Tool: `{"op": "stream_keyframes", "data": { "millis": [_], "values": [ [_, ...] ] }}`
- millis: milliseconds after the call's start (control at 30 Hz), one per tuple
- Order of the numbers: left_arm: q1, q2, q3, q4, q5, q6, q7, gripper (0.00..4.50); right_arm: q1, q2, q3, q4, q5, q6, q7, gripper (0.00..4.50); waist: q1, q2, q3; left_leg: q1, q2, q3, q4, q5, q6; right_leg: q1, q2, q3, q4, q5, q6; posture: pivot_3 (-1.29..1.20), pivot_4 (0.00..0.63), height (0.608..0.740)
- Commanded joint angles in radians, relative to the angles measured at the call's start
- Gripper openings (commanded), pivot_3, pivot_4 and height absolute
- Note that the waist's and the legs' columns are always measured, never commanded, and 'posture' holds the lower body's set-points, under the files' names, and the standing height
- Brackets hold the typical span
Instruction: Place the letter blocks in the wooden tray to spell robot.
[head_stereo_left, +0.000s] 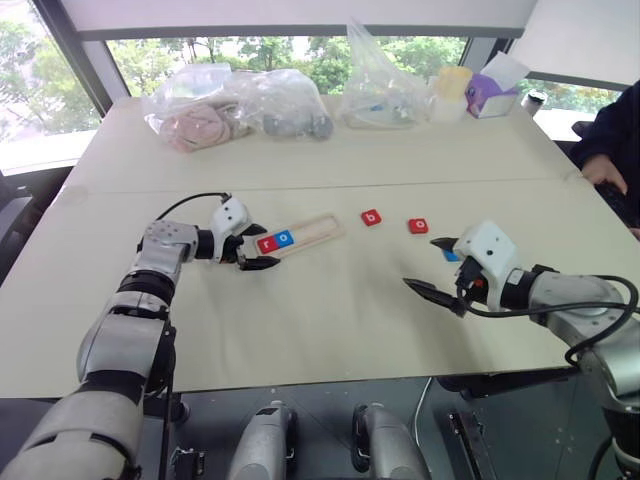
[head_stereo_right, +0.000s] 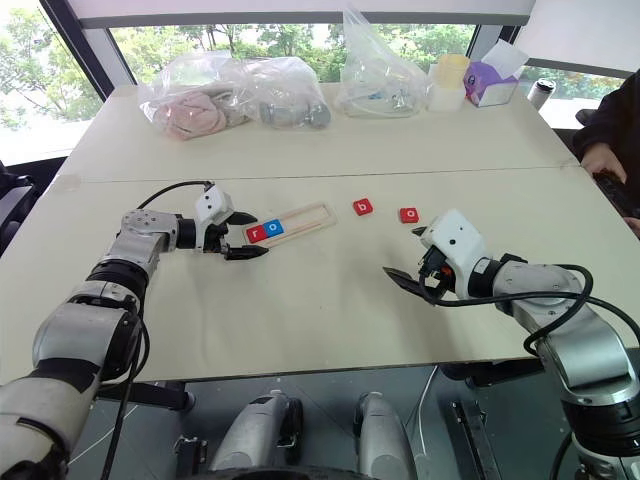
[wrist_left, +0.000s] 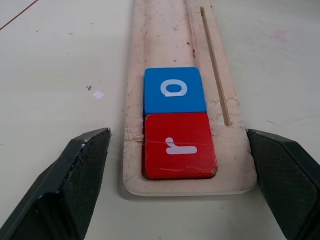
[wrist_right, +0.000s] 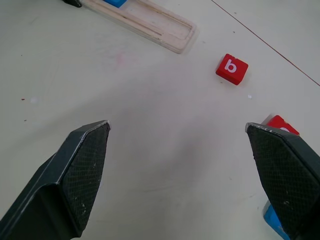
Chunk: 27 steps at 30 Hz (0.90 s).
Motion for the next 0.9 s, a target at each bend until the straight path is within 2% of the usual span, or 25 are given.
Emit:
{"op": "stream_keyframes", "data": {
  "millis": [33, 167, 400, 667, 900],
  "values": [
    [0.039, 0.003, -0.031, 0.017, 0.041, 0.024, -0.036, 4.50, -0.017, -0.002, -0.010, -0.015, -0.006, -0.016, -0.005, 4.45, 0.000, 0.000, 0.000, 0.000, 0.000, 0.000, 0.000, 0.000, 0.000, 0.000, 0.000, 0.000, 0.000, 0.000, 0.000, 0.00, 0.150, 0.725],
    [0.053, 0.001, -0.036, 0.003, 0.042, 0.028, -0.055, 3.27, -0.018, -0.002, -0.011, -0.012, -0.009, -0.017, -0.003, 4.50, 0.000, 0.000, 0.000, 0.000, 0.000, 0.000, 0.000, 0.000, 0.000, 0.000, 0.000, 0.000, 0.000, 0.000, 0.000, 0.00, 0.150, 0.725],
    [0.090, -0.005, -0.046, -0.055, 0.036, 0.013, -0.103, 3.27, -0.019, 0.001, -0.009, -0.011, -0.012, -0.019, -0.005, 4.50, 0.000, 0.000, -0.001, 0.000, 0.000, 0.000, 0.000, 0.000, 0.000, 0.000, 0.000, 0.000, 0.000, 0.000, 0.000, 0.00, 0.150, 0.725],
    [0.175, -0.041, -0.075, -0.255, 0.015, 0.042, -0.198, 3.27, -0.029, -0.001, -0.006, -0.002, -0.014, -0.023, -0.003, 4.50, 0.003, 0.002, -0.003, 0.000, -0.001, 0.000, 0.000, -0.001, 0.001, 0.001, -0.002, 0.000, -0.001, -0.001, -0.001, 0.00, 0.150, 0.725],
    [0.245, -0.075, -0.110, -0.463, -0.002, 0.138, -0.225, 3.27, -0.026, -0.001, -0.004, -0.005, -0.015, -0.025, -0.007, 4.50, 0.015, 0.002, -0.003, 0.000, -0.001, 0.000, 0.002, -0.002, 0.003, 0.002, -0.002, 0.000, -0.002, -0.002, -0.003, 0.00, 0.150, 0.725]
  ]
}}
